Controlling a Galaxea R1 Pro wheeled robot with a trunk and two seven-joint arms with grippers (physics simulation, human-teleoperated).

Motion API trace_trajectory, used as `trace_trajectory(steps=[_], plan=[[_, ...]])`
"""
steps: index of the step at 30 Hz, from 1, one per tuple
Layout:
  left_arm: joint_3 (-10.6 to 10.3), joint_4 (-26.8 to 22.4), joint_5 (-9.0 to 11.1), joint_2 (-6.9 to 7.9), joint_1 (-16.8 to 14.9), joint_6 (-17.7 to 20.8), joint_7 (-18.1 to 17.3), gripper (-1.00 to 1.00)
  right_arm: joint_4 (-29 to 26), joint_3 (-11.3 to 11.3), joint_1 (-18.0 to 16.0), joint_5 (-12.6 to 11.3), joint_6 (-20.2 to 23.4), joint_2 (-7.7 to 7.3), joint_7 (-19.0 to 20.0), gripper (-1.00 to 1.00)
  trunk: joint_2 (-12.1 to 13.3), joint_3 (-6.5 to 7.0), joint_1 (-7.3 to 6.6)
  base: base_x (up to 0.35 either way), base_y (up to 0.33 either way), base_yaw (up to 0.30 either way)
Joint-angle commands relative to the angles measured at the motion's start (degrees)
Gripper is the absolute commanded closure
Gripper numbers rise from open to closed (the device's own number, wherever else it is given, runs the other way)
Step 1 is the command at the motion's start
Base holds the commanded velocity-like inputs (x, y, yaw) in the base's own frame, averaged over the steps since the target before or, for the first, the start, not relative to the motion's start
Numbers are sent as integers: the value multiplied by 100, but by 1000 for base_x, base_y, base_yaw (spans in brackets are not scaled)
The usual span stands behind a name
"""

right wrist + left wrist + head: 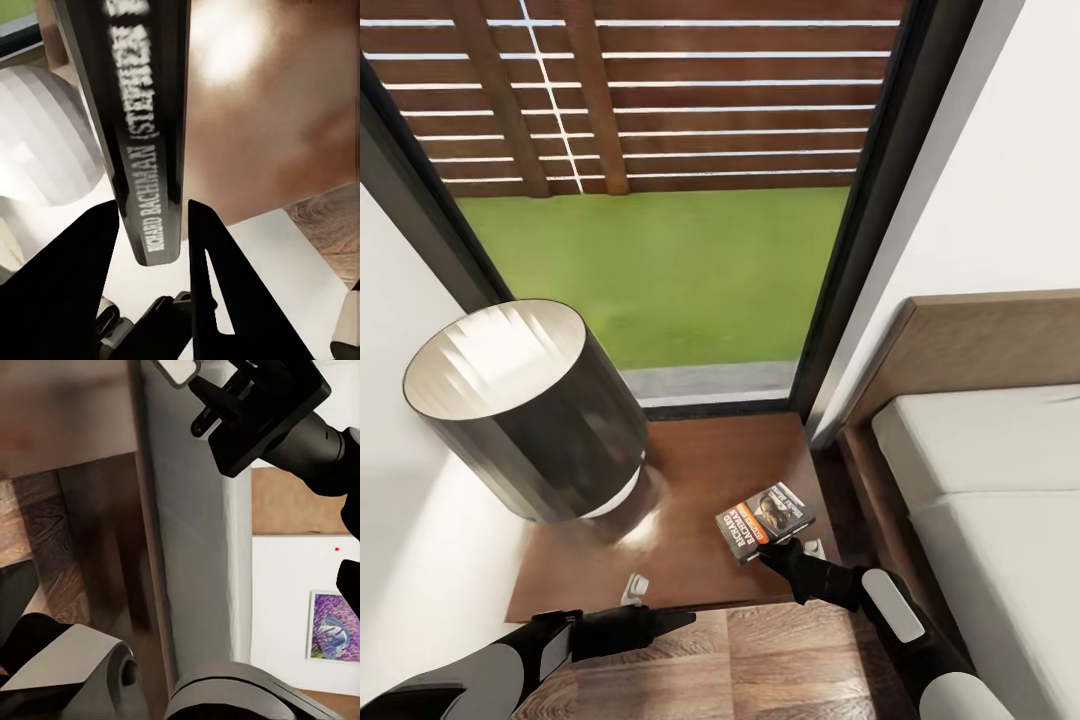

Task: In the bedroom, move the book from the bed onto either nightstand, and place the two sandals side by side next to the bed.

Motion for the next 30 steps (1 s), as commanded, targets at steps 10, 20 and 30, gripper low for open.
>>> trace_trajectory(steps=[10,20,30], plan=[[8,-1,8,0,-2,57,-20,-100,1,11,-3,19,5,-4,40,100,-284,-129,154,0,0,0],[6,2,8,-1,-2,61,-20,-100,-4,11,-3,19,4,-4,40,100,-364,-165,198,0,0,0],[13,0,8,0,-2,60,-20,-100,-8,11,-3,19,6,-4,40,100,-605,-273,329,0,0,0]])
